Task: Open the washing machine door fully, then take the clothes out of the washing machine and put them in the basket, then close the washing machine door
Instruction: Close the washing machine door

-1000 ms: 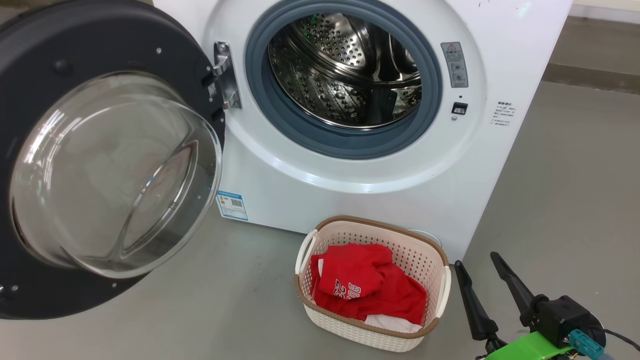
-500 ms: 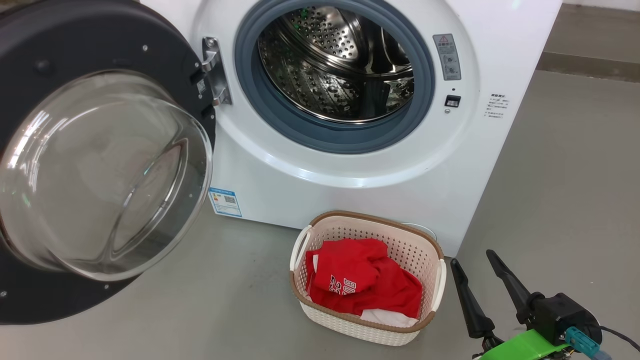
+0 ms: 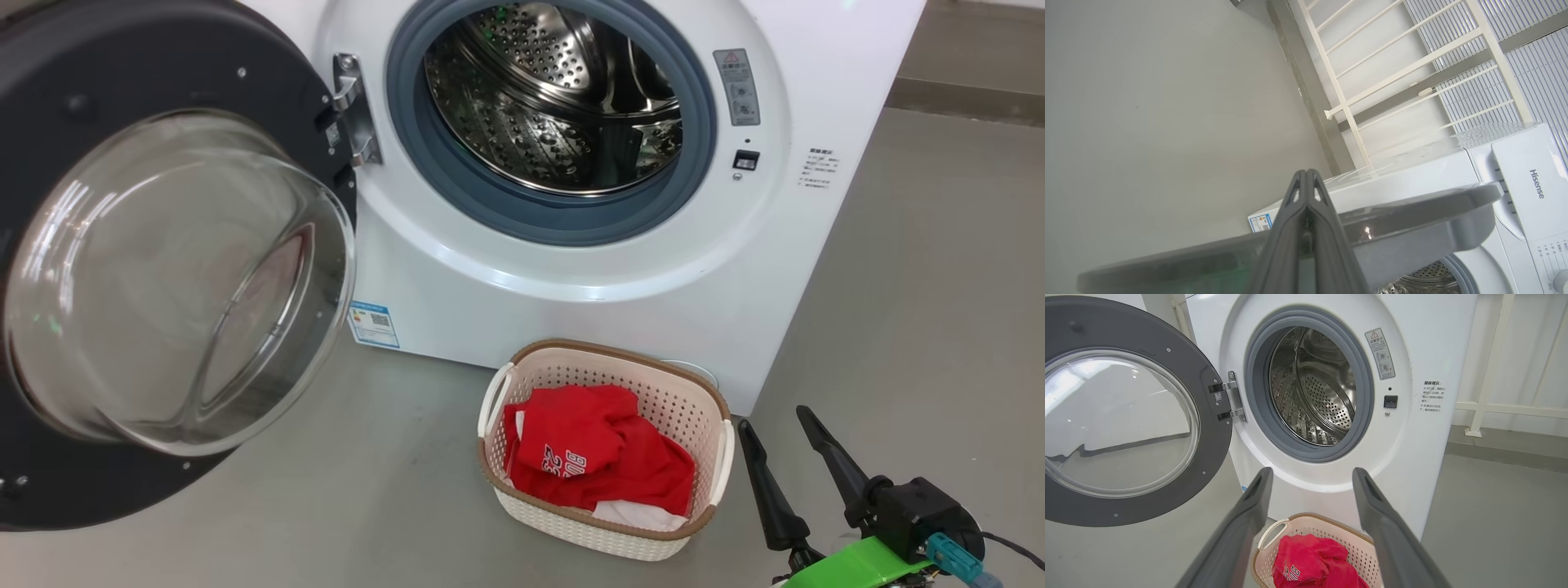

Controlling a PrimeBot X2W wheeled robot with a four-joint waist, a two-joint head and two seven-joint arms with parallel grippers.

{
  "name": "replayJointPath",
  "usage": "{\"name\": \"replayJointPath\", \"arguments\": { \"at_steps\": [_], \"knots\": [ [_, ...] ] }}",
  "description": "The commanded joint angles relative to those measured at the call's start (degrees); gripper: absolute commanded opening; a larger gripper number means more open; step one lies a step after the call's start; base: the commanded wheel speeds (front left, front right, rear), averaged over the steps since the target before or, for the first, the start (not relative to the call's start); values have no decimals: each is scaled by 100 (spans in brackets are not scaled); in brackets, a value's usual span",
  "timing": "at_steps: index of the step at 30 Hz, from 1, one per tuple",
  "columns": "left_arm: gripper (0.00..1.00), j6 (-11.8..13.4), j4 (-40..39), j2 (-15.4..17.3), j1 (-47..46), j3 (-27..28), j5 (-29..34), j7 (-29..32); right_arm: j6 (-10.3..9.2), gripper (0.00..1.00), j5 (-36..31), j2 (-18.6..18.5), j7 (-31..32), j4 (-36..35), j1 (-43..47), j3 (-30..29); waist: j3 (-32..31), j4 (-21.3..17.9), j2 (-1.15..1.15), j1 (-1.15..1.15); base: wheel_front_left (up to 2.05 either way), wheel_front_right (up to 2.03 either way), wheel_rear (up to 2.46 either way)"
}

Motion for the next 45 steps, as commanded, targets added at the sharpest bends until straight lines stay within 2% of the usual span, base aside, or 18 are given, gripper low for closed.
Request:
{"name": "replayJointPath", "arguments": {
  "at_steps": [1, 11, 16, 23, 28, 35, 40, 45],
  "knots": [
    [0, -95, -122, 6, 29, -51, -75, 184, 37, 100, 31, -45, -36, -147, -216, 122, -8, 43, 0, 0, 0, 0, 0],
    [0, -316, -501, -276, 251, 172, -511, 694, 37, 100, 157, -45, -36, -125, -210, 179, -62, 96, 0, 0, 0, 0, 0],
    [0, -339, -764, -411, 400, 322, -749, 958, 37, 100, 189, -45, -36, -116, -159, 146, -81, 101, 0, 0, 0, 0, 0],
    [0, -210, -1594, -866, 756, 578, -1170, 1396, 37, 100, 214, -45, -36, -112, -117, 113, -112, 98, 0, 0, 0, 0, 0],
    [0, 48, -2587, -1342, 1185, 581, -1313, 1752, 37, 100, 236, -45, -36, -123, -103, 115, -133, 109, 0, 0, 0, 0, 0],
    [0, 612, -4385, -2089, 1861, 509, -1516, 2342, 37, 100, 252, -45, -36, -117, -85, 143, -141, 93, 0, 0, 0, 0, 0],
    [0, 928, -5522, -2376, 2397, 307, -1542, 2590, 37, 100, 275, -45, -36, -103, -96, 178, -127, 44, 0, 0, 0, 0, 0],
    [0, 1216, -6297, -2490, 2822, 37, -1776, 2697, 37, 100, 296, -45, -36, -92, -109, 201, -112, -23, 0, 0, 0, 0, 0]
  ]
}}
